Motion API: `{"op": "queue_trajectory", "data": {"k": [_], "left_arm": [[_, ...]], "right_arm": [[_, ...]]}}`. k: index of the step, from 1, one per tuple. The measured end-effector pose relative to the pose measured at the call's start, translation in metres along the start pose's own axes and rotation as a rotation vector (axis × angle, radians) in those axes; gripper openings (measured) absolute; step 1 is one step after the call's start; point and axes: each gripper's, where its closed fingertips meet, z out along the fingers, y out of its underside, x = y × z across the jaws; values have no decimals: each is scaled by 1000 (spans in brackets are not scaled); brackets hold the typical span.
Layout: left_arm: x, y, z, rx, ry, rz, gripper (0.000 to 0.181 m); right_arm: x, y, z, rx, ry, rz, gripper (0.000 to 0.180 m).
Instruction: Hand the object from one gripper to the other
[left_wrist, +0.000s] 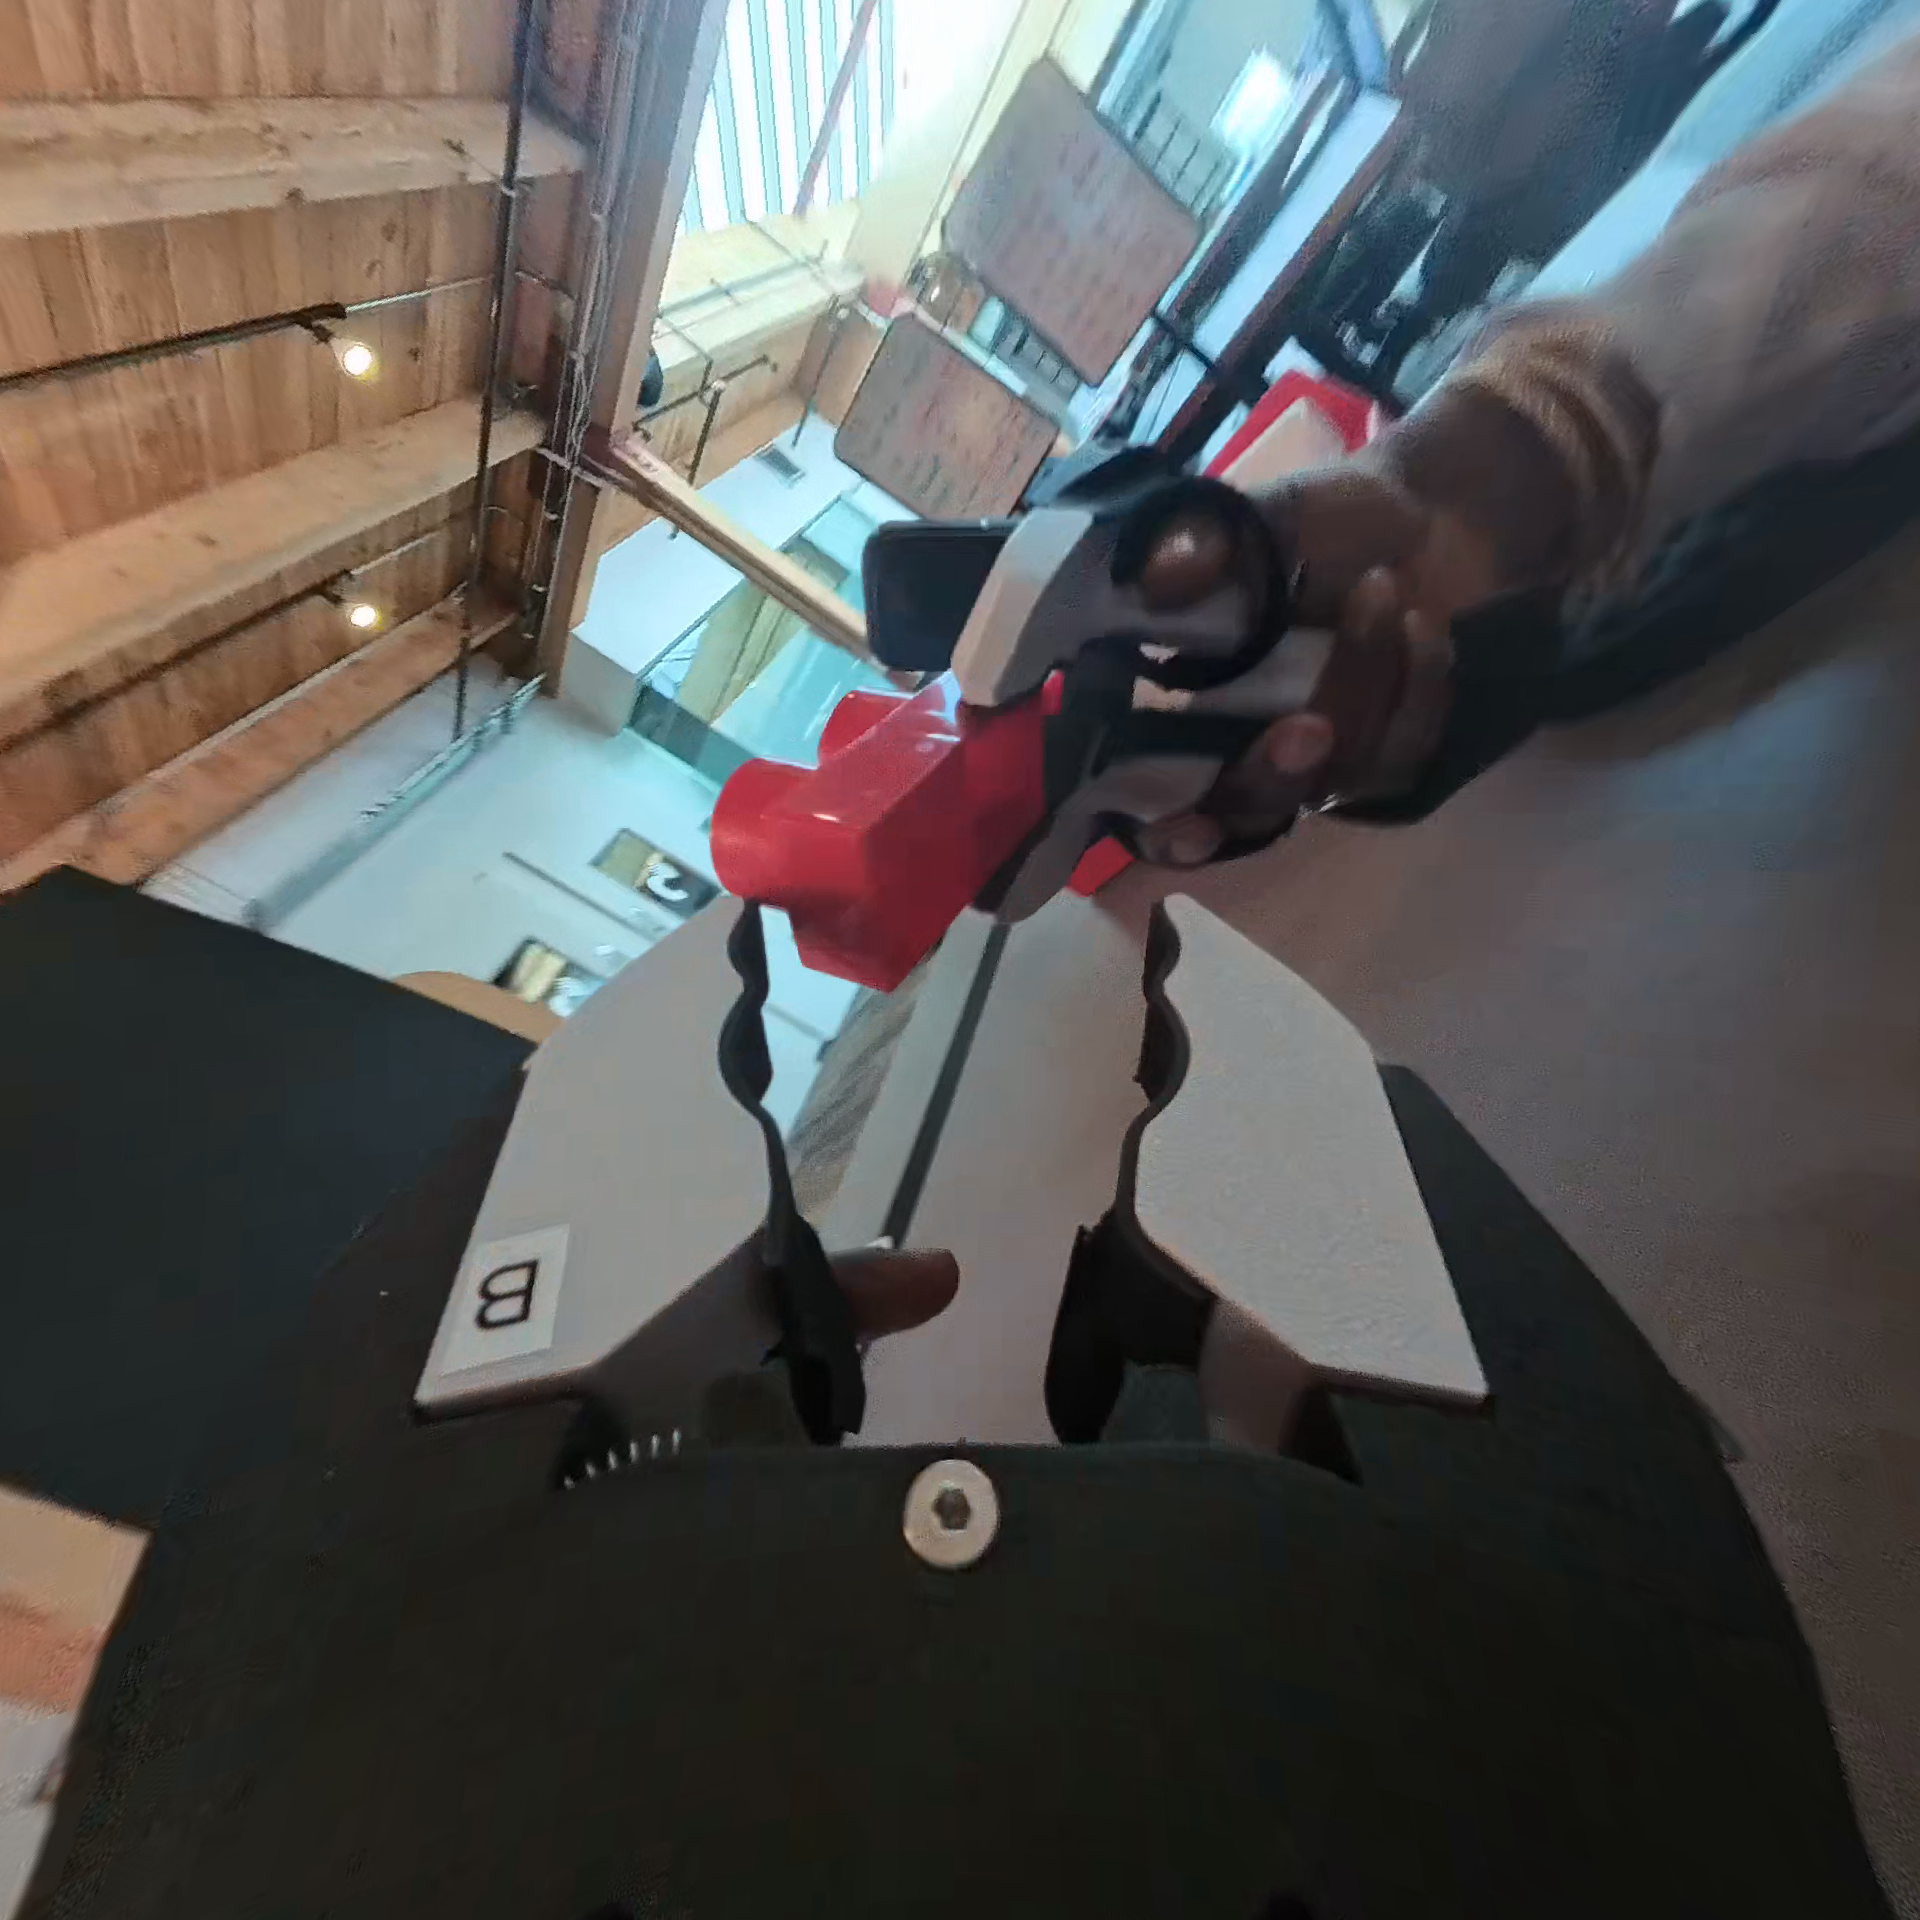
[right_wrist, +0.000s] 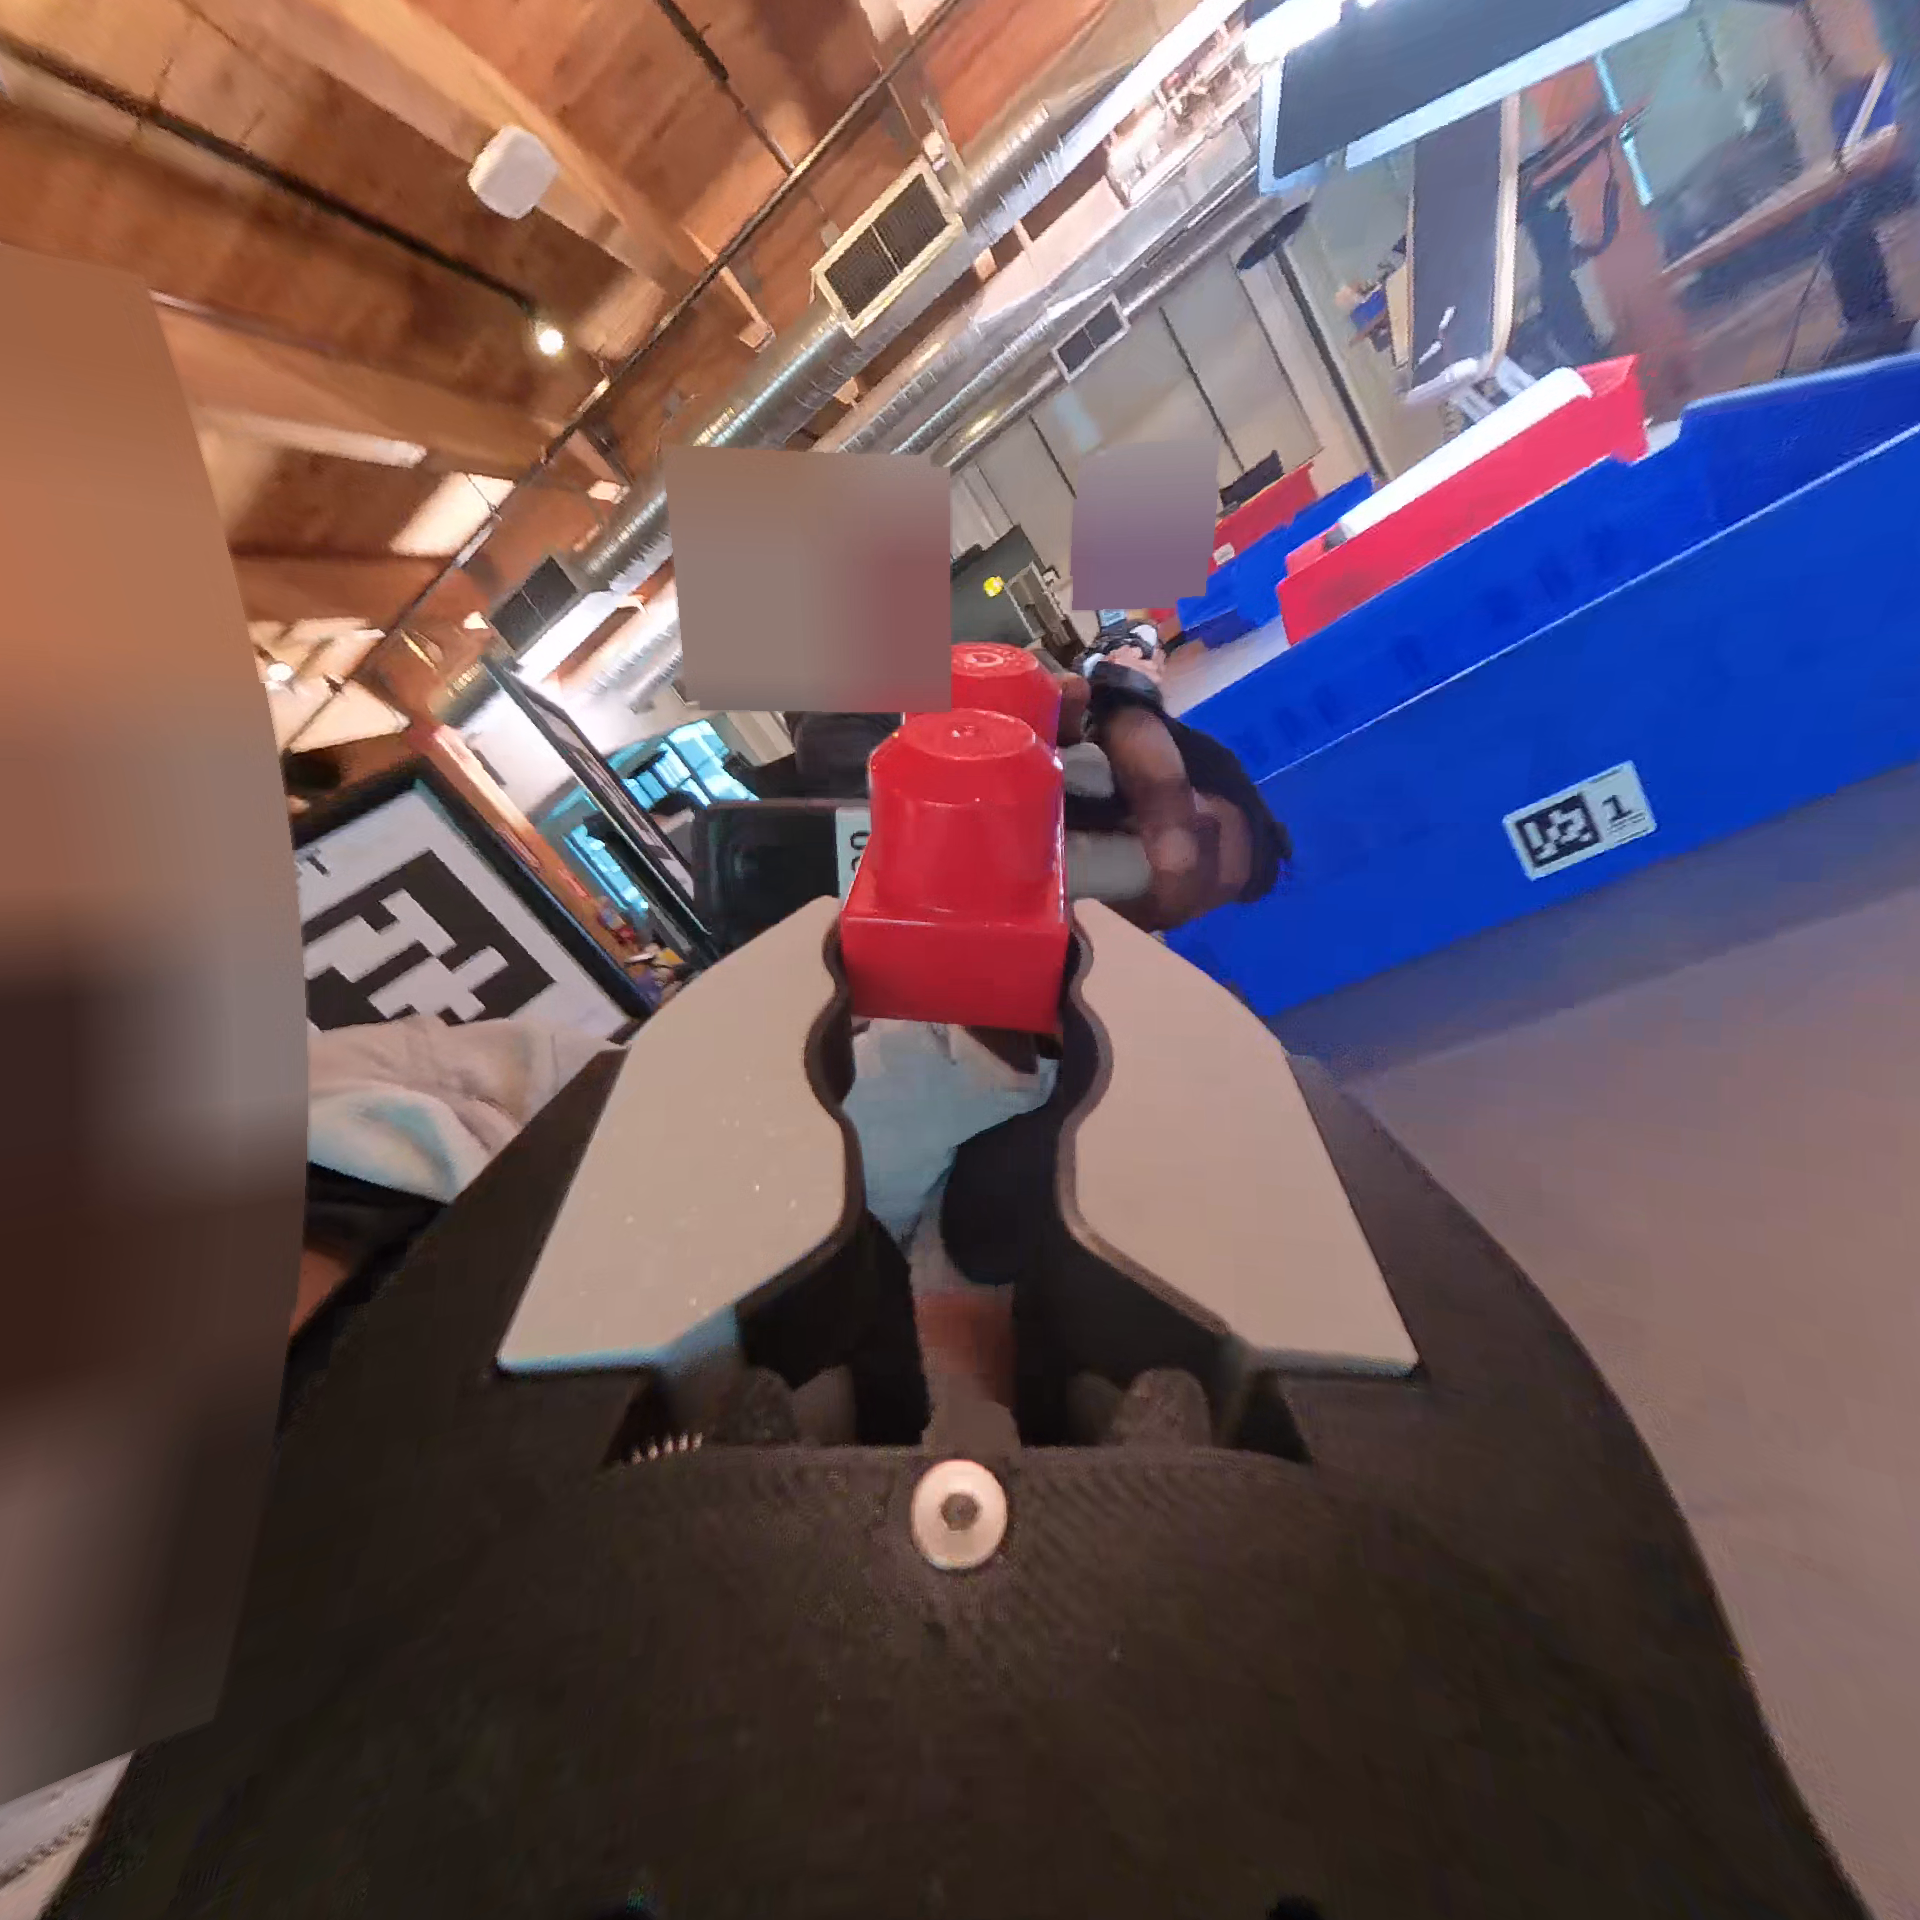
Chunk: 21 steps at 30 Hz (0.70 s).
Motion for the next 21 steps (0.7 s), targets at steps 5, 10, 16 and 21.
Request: {"op": "queue_trajectory", "data": {"k": [5,10,16,21], "left_arm": [[-10,-3,-4,22,-48,-8,54],[-5,-8,-3,48,-17,-25,74],[-1,-7,-3,35,7,-12,45],[0,-6,-3,27,10,-16,44]], "right_arm": [[1,3,0,-17,-3,41,36],[6,13,2,-78,24,52,36],[11,24,5,-136,49,61,36],[11,24,5,-140,48,66,36]]}}
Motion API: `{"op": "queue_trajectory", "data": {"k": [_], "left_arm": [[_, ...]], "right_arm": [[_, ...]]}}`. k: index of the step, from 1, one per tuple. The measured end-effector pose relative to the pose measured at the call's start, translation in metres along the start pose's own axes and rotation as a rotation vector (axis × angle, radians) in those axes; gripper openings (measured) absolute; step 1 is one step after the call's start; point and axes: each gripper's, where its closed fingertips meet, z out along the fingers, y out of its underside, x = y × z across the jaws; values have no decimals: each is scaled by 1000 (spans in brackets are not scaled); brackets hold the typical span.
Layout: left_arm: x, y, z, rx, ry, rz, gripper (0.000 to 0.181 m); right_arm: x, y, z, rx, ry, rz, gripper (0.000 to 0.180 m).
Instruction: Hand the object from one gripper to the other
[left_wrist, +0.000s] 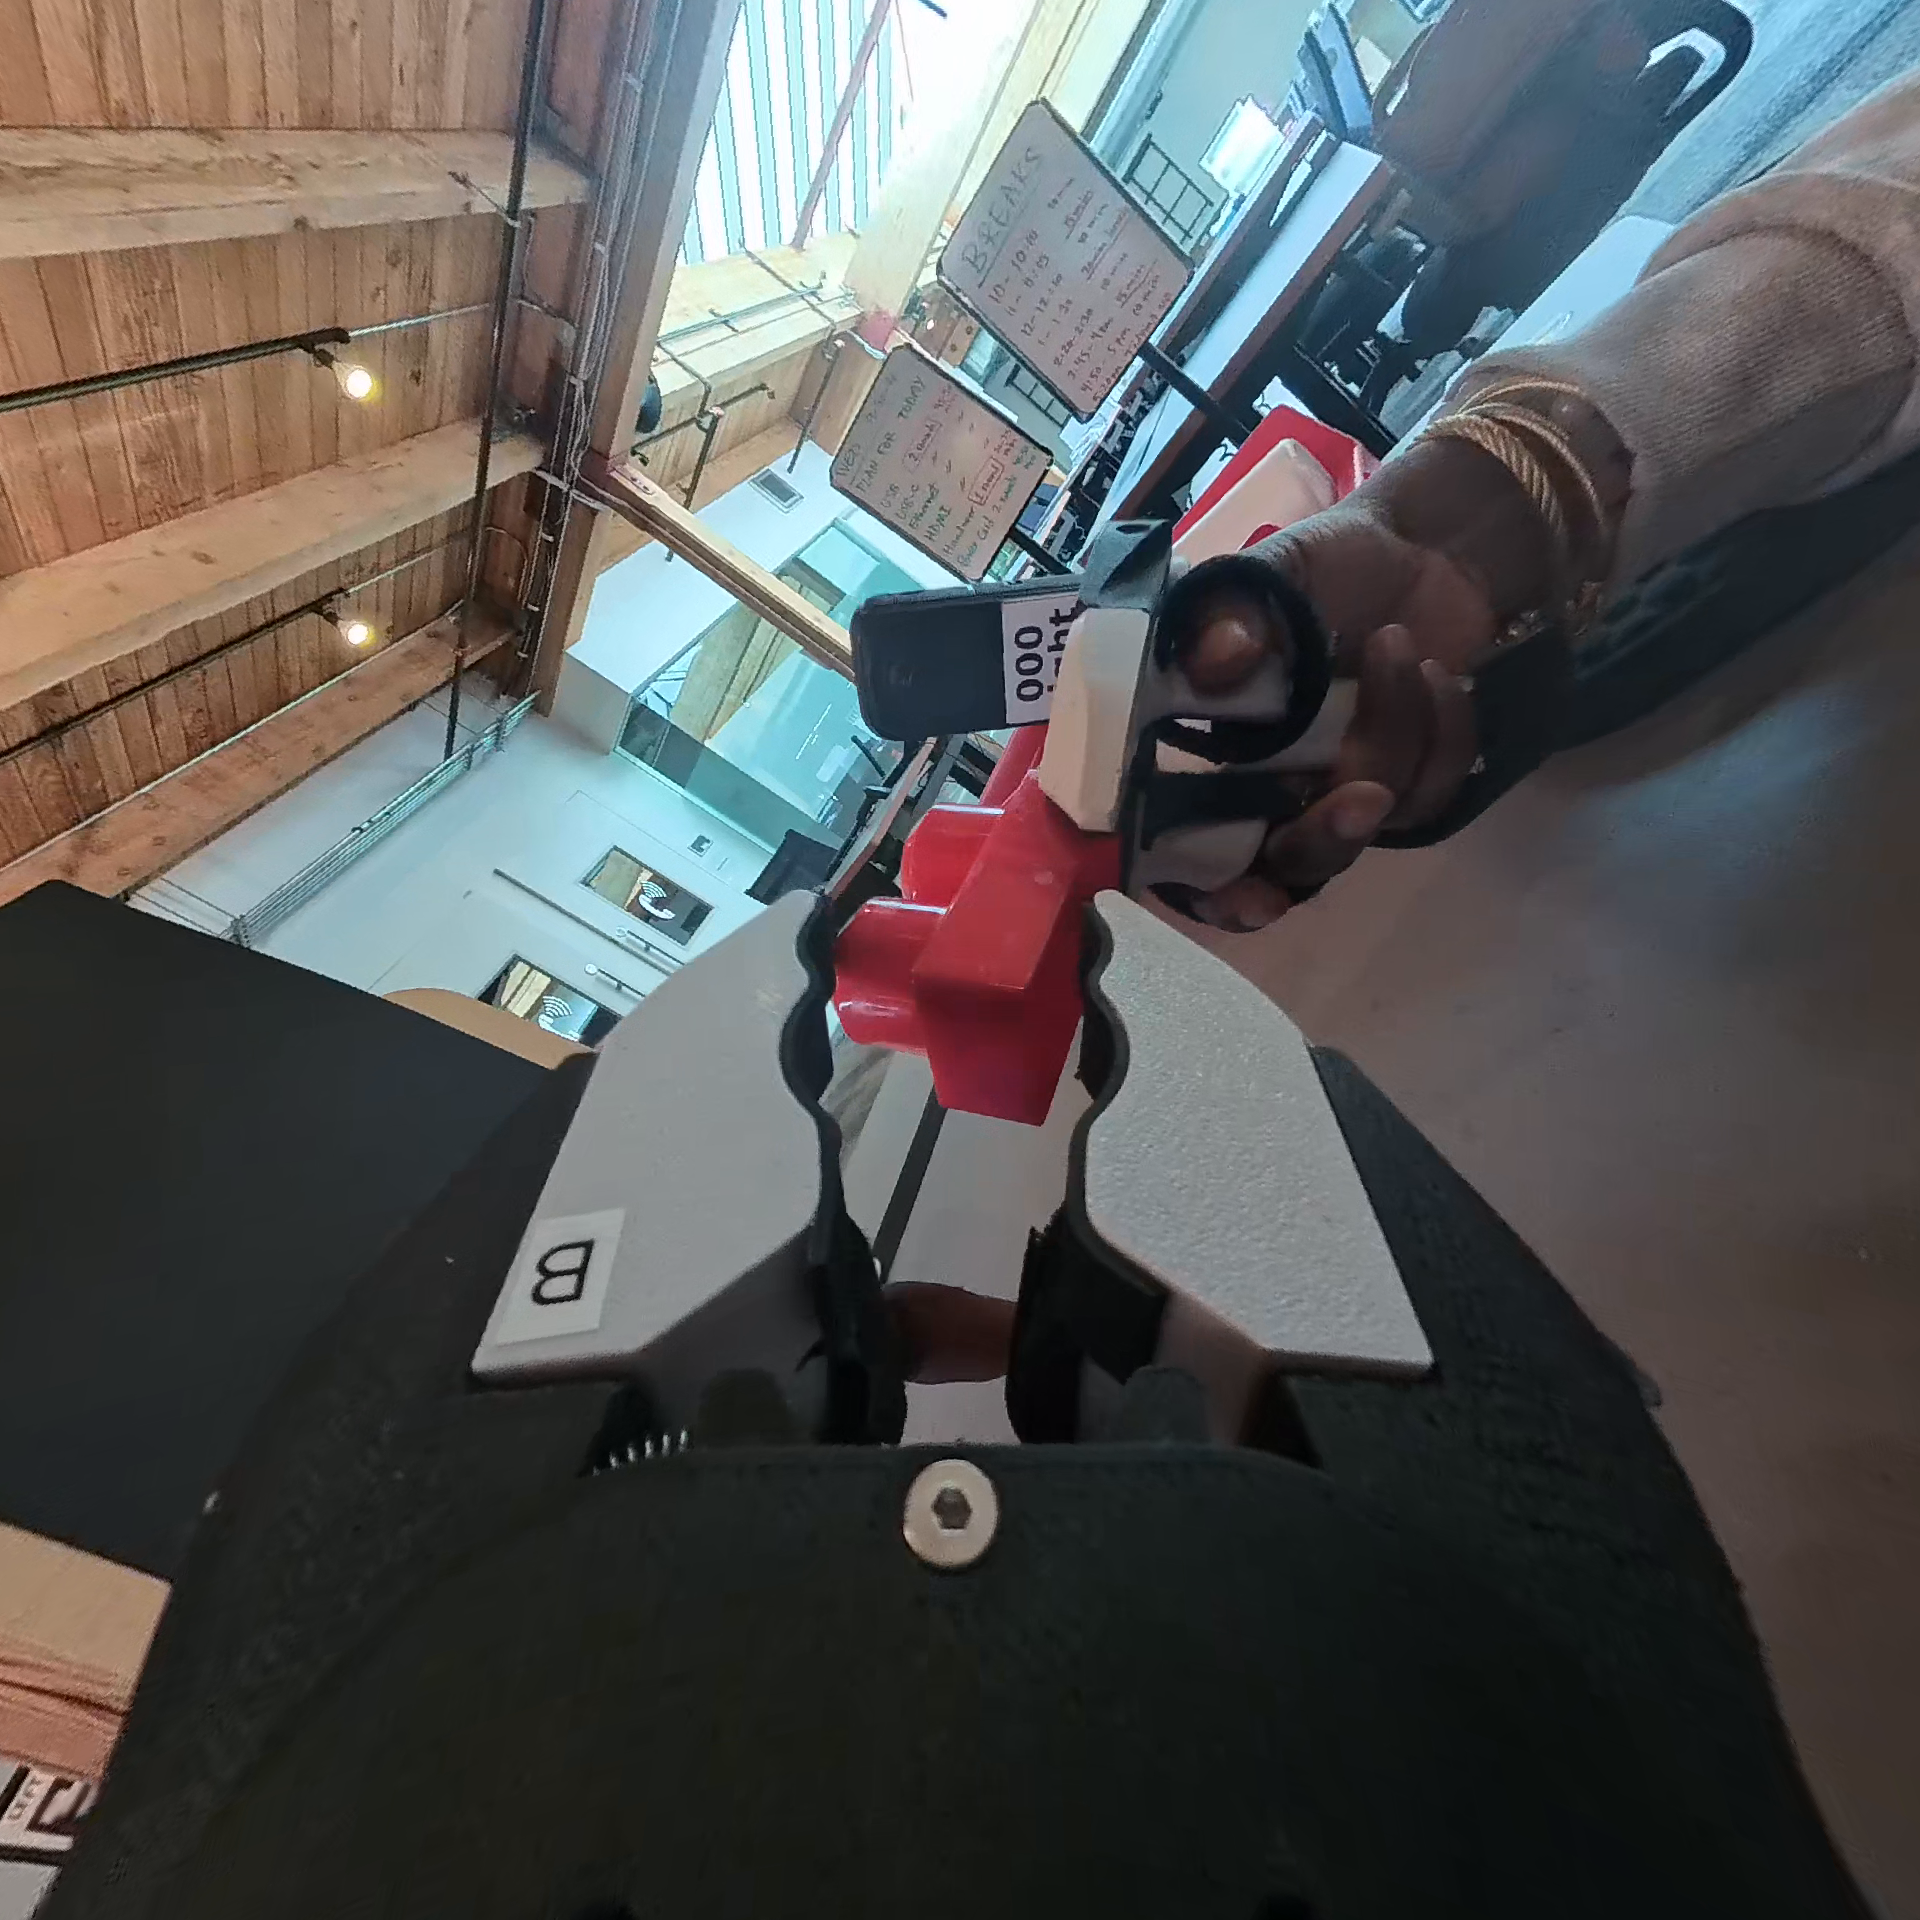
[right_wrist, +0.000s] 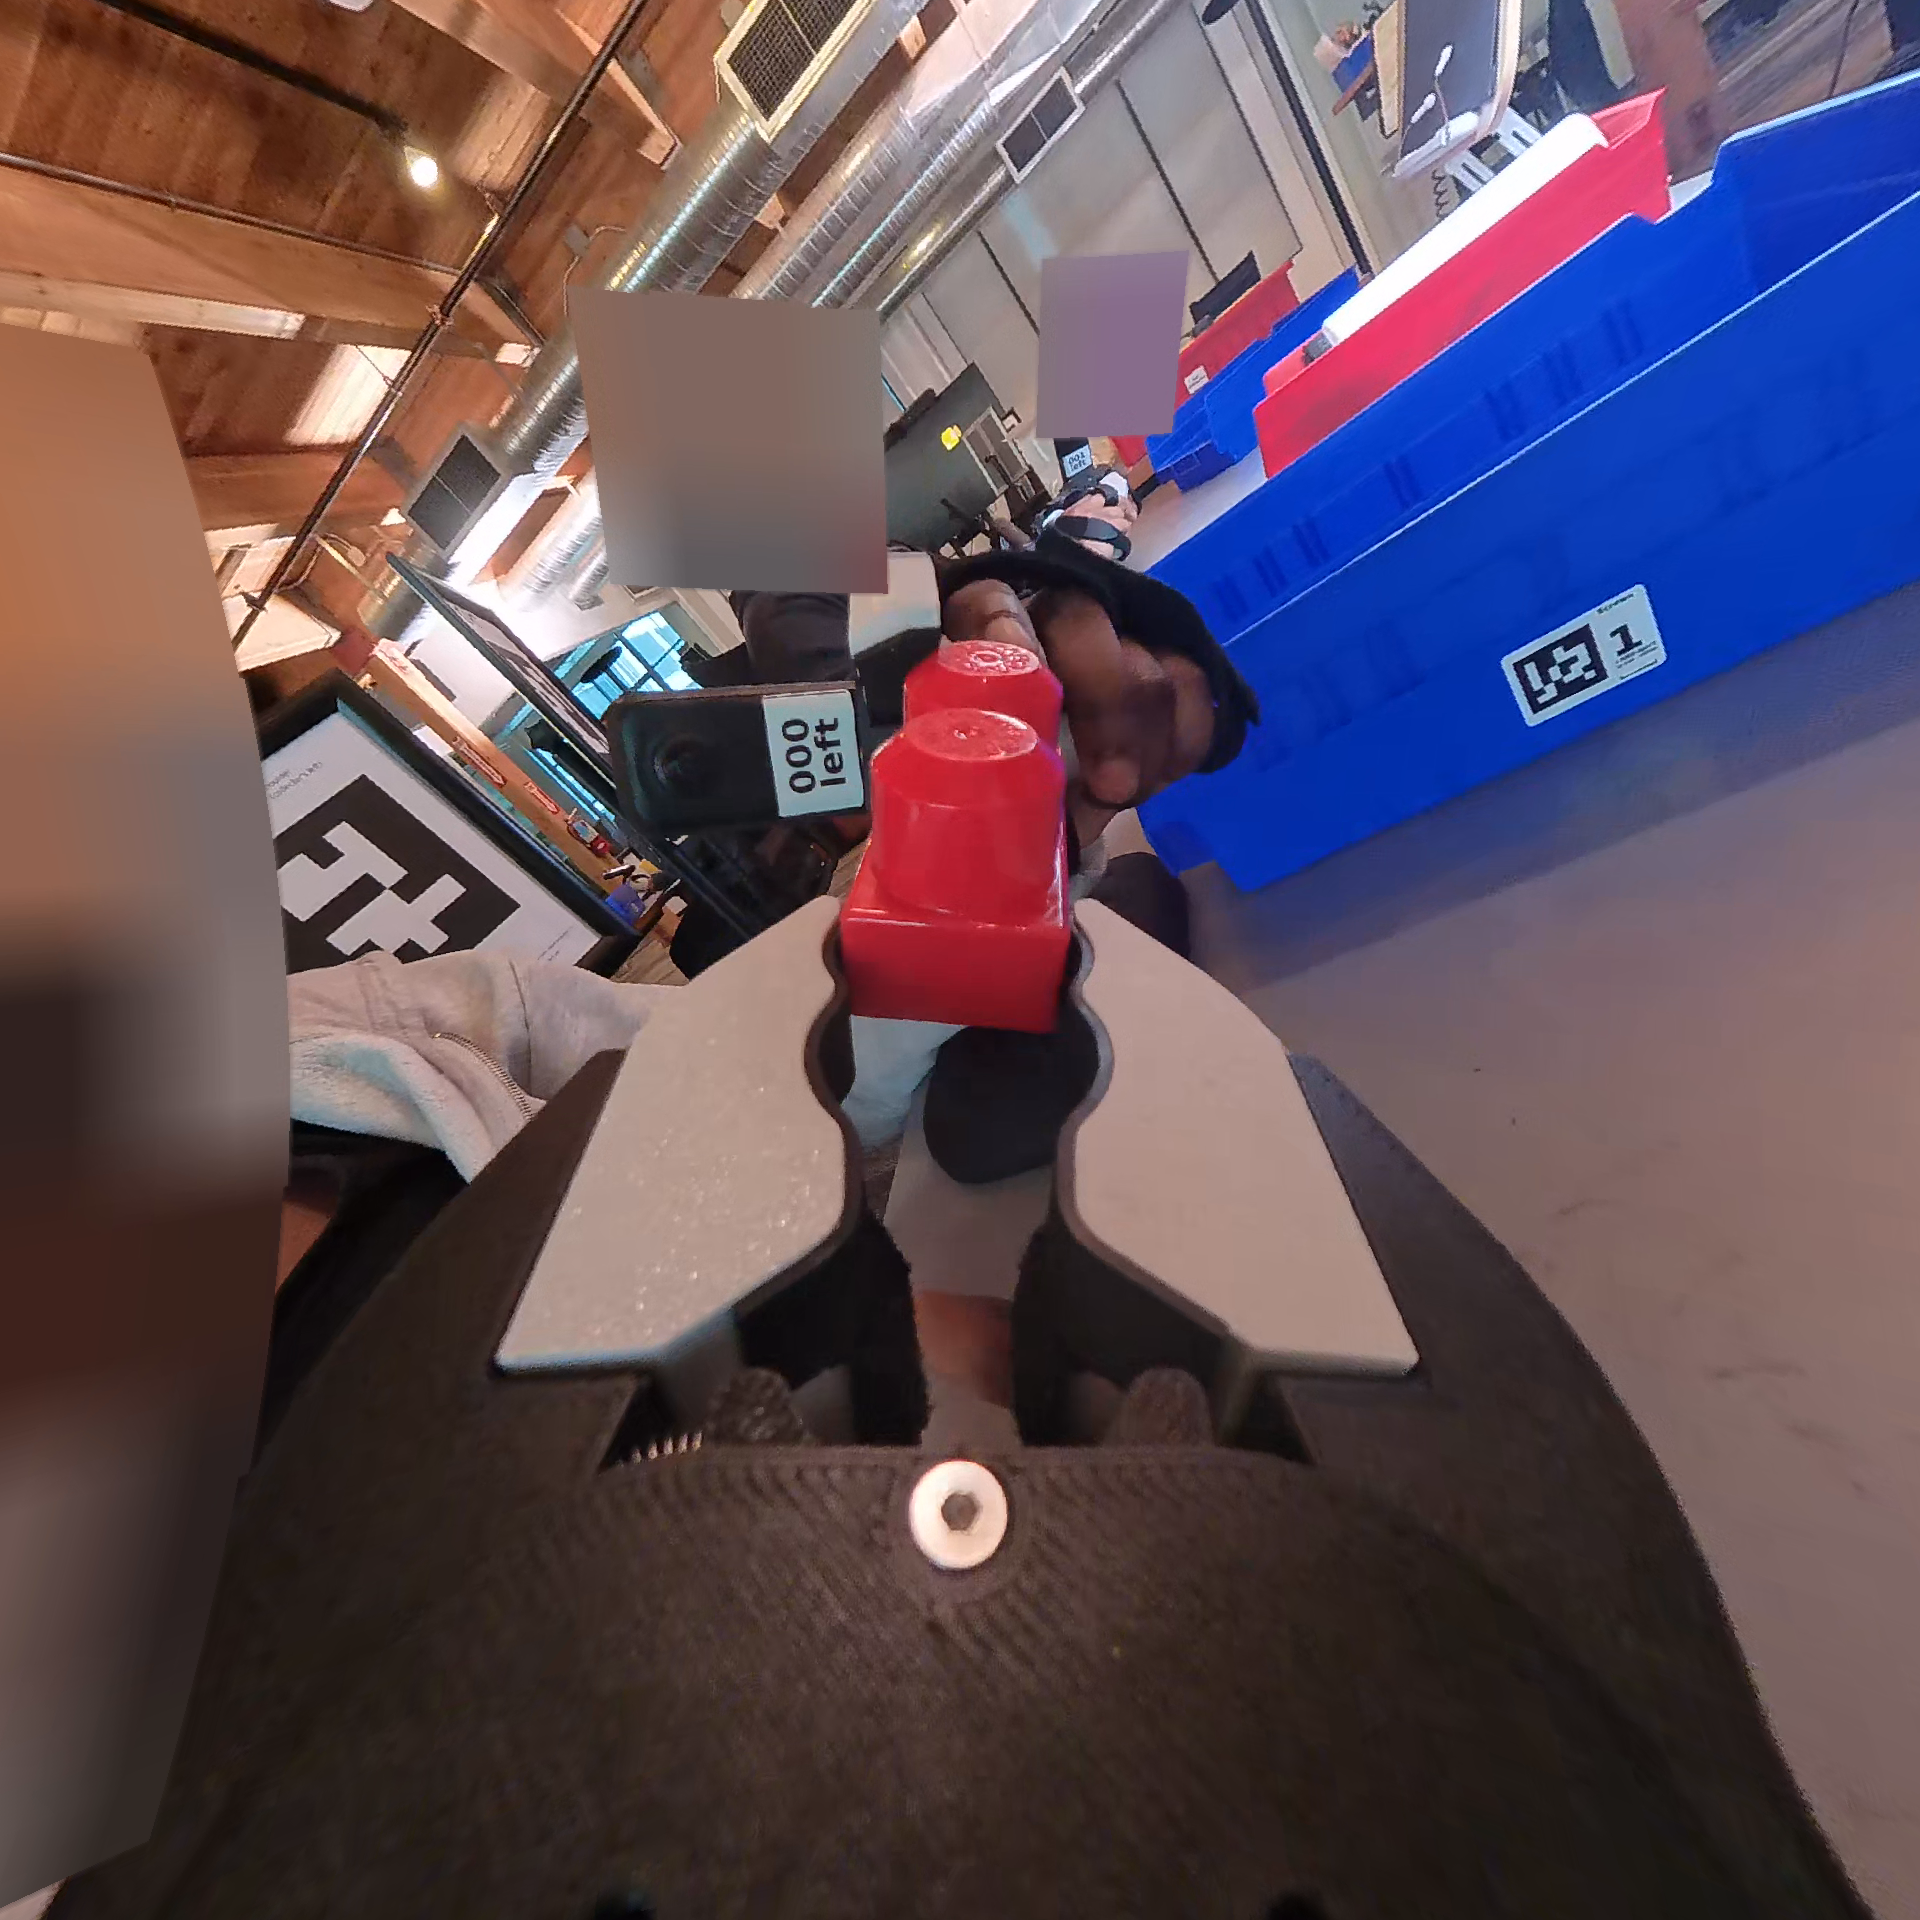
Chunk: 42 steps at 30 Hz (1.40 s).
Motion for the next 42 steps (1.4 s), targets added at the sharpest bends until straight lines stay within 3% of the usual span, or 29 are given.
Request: {"op": "queue_trajectory", "data": {"k": [16,20,23,27,31,42], "left_arm": [[-5,0,-3,14,18,-159,44],[-12,-6,-7,61,4,-218,44],[-14,-7,-9,76,13,-262,43],[-9,-13,-11,124,83,-362,43],[-4,-18,-12,157,138,-415,43],[12,-13,-8,101,209,-370,44]], "right_arm": [[-1,-4,1,17,56,-186,42],[-2,-2,3,-12,110,-357,45],[-5,-1,5,-30,151,-527,62],[-2,-3,4,-50,307,-953,80],[-9,-4,6,-27,341,-1173,77],[-15,-7,4,-6,340,-1192,51]]}}
